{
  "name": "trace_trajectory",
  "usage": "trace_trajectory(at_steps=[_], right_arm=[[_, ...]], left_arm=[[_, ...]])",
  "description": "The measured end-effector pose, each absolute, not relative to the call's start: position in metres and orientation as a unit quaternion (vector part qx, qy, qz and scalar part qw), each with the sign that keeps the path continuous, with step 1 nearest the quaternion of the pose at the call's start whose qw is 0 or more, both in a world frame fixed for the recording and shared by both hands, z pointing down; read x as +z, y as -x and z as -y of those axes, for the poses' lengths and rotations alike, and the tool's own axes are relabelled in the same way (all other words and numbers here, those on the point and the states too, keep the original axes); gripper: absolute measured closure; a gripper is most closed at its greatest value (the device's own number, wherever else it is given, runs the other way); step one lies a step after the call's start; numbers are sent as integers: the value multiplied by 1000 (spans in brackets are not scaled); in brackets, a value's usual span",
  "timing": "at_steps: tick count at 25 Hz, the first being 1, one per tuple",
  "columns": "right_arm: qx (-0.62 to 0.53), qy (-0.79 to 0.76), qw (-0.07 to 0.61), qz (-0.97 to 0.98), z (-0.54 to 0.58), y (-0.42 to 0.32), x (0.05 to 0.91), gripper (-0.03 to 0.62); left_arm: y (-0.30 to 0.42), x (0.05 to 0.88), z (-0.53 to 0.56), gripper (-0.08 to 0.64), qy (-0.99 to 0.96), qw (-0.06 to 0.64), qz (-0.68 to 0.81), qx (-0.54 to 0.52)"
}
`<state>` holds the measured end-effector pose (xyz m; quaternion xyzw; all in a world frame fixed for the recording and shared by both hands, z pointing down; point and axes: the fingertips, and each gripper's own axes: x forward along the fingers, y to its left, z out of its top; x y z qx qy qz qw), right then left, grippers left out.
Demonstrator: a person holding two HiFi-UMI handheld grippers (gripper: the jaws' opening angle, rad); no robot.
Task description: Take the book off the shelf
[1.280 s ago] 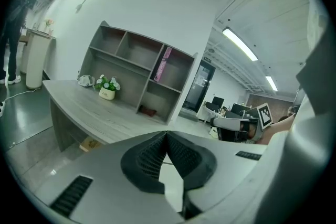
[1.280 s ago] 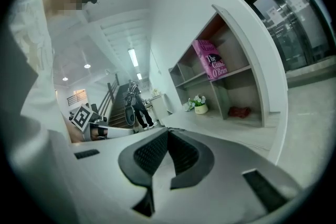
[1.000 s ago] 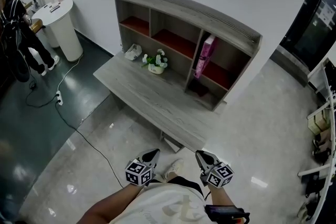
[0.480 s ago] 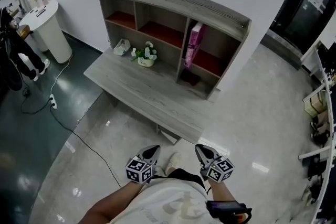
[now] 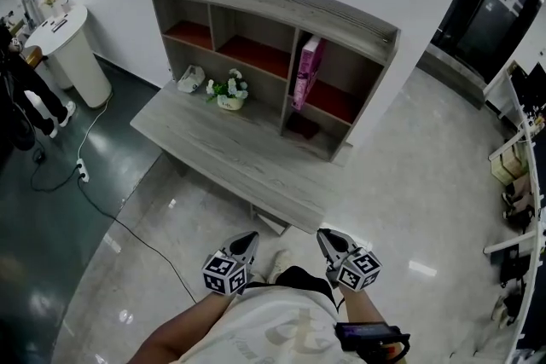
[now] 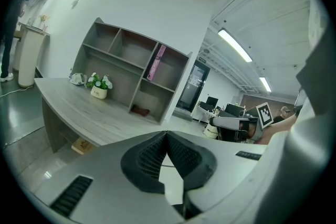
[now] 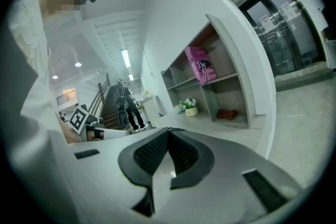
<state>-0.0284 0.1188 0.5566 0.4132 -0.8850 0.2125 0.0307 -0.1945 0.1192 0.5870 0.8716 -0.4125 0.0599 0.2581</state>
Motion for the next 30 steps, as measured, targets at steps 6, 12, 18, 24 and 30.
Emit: trace_trajectory(at_steps=[6,12,18,24,30], right_arm=[[216,-430,16,876,-103,13,560,588],[226,-427,14,875,-81,11,573,588],[223,-429,8,875,-47,-3,568,588],[225,-422,9,878,-18,-6,570,588],[223,-414,9,883,12,-12,564,588]], left_arm=[[186,583,-104,558,-877,251,404,68],[183,589,-81,558,-874,250,410,82],[174,580,-52,558,-875,240,413,80],[172,583,-30,558,-870,244,421,84],[164,574,-2,558,-869,238,426,81]])
